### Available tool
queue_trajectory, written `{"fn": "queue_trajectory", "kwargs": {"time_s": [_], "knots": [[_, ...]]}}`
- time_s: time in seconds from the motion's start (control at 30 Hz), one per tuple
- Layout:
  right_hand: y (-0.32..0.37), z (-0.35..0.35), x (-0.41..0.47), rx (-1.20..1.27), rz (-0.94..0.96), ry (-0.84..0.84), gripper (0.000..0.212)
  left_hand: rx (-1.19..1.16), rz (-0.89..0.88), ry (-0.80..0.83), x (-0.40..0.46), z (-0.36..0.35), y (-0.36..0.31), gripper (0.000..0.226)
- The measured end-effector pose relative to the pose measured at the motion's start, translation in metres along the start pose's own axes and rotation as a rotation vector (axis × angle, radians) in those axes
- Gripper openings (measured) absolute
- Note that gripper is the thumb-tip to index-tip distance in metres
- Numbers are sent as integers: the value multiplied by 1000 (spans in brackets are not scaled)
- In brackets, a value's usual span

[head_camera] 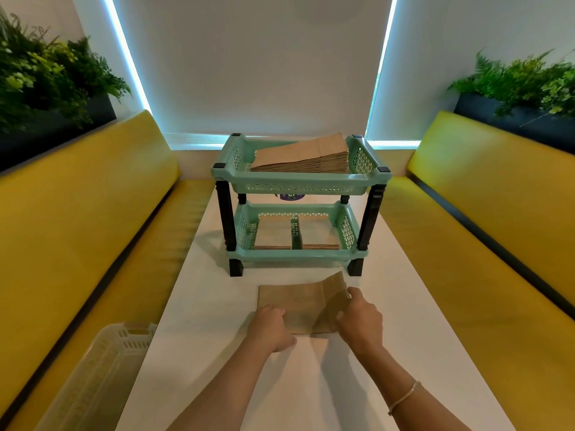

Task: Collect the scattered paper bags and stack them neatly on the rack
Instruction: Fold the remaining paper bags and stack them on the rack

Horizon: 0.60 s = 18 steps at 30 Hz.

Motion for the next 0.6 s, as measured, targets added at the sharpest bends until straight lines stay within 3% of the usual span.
{"fn": "queue_trajectory", "kwargs": {"time_s": [0.1, 0.2, 0.33, 0.4, 0.47, 0.6], "knots": [[-5, 0, 3, 254, -61, -19, 60, -32, 7, -3, 1, 0, 1, 68], [-16, -10, 5, 479, -154, 83, 50, -169, 67, -11, 5, 3, 8, 81], [-27, -7, -3, 660, -147, 179, 26, -667, 225, -185, -1, 31, 41, 113], [-33, -2, -11, 641, -84, 198, 21, -974, 186, -137, -4, 32, 49, 115], [-37, -2, -19, 636, -47, 192, 27, -1185, 84, -42, -9, 27, 48, 102], [-47, -13, -35, 691, -22, 89, 34, -1286, -15, 15, -24, 8, 41, 49]]}}
Point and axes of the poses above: each hand's wrist, its own x-axis towards the middle knuckle, its own z-axis out of the back of the hand, y = z × x, the point moved 10 cm from there along x, towards the middle knuckle, and after that the axes turned 14 degrees about z, right-handed, at the moved point
